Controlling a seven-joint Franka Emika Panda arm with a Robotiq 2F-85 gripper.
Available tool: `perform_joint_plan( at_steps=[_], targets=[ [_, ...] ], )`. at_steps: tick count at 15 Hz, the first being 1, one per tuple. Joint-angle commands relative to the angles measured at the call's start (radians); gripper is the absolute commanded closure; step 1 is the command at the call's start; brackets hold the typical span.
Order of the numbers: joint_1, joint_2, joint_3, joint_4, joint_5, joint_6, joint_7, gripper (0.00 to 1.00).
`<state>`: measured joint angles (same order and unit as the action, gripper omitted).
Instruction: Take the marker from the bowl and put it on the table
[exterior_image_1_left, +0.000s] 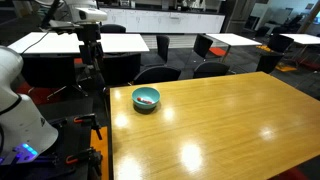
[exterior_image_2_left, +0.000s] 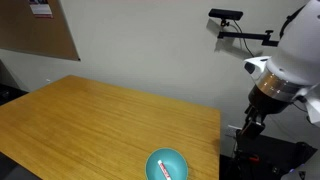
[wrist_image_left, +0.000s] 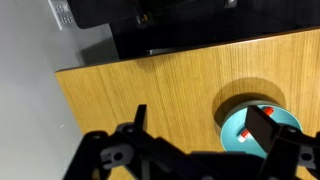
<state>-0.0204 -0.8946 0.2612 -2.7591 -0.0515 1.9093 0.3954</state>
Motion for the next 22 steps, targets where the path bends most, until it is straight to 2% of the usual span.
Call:
perform_joint_plan(
  at_steps=[1, 7, 11, 17, 22],
  targets=[
    [0.009, 0.002, -0.008, 0.002, -0.007, -0.002, 0.006, 0.0],
    [0.009, 0.002, -0.008, 0.002, -0.007, -0.002, 0.006, 0.0],
    [0.009, 0.014, 0.008, 0.002, -0.007, 0.05, 0.026, 0.0],
    [-0.005, 0.096, 0.045, 0.022, 0.016, 0.182, 0.107, 0.0],
    [0.003, 0.183, 0.053, 0.03, 0.081, 0.334, 0.2, 0.0]
  ],
)
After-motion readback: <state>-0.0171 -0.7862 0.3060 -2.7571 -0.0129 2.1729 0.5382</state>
